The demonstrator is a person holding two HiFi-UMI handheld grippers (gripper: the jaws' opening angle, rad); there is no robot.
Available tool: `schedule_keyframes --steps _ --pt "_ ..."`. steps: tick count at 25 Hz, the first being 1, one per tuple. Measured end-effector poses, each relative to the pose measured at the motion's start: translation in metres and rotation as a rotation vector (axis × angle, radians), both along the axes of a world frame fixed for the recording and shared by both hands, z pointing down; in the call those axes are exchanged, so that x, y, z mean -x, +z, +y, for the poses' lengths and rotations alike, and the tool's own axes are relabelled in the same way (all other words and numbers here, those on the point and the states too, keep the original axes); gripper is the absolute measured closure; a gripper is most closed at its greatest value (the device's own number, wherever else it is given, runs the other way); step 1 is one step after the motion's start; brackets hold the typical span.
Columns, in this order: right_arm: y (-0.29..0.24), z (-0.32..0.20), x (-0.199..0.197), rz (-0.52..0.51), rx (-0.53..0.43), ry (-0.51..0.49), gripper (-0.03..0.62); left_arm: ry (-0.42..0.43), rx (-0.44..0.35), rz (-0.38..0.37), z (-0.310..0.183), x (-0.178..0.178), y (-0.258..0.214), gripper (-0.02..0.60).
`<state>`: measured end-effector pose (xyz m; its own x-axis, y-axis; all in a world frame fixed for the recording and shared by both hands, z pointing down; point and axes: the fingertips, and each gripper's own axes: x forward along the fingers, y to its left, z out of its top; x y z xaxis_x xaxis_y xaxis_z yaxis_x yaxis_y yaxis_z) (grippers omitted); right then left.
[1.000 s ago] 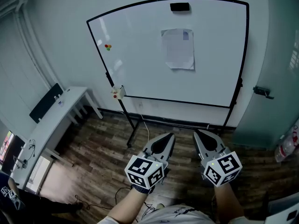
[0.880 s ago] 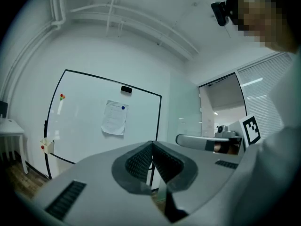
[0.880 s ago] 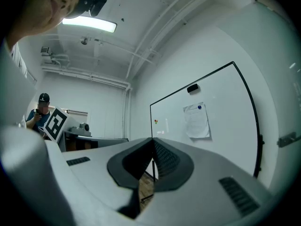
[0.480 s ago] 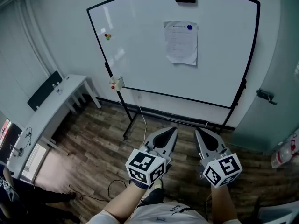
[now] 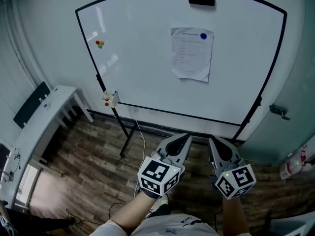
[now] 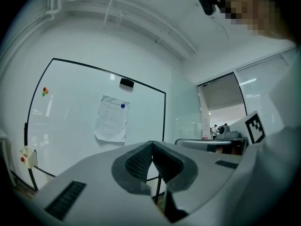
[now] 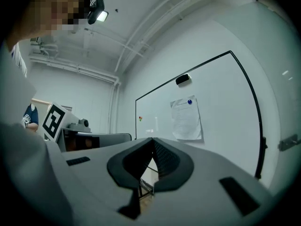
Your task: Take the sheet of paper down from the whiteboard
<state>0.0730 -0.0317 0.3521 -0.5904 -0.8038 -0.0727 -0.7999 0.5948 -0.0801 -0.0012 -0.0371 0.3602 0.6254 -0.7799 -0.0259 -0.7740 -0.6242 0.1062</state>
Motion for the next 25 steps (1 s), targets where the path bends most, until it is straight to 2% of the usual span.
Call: schedule_keyframes --steps 11,18,25 --pt "-0.005 -0.114 0.052 0.024 -0.002 0.108 0.582 0.076 -0.022 0.0 -0.114 0.055 -0.005 0.568" --pt "-0.011 -0.17 0.042 0.01 -0.009 0.139 0.581 0.066 -0.033 -0.018 -0.164 0.062 -0.008 0.569" --pt "-0.021 -0.239 0.014 -0.01 -0.042 0.14 0.581 0.028 -0.096 -0.07 -0.228 0.036 -0.032 0.569"
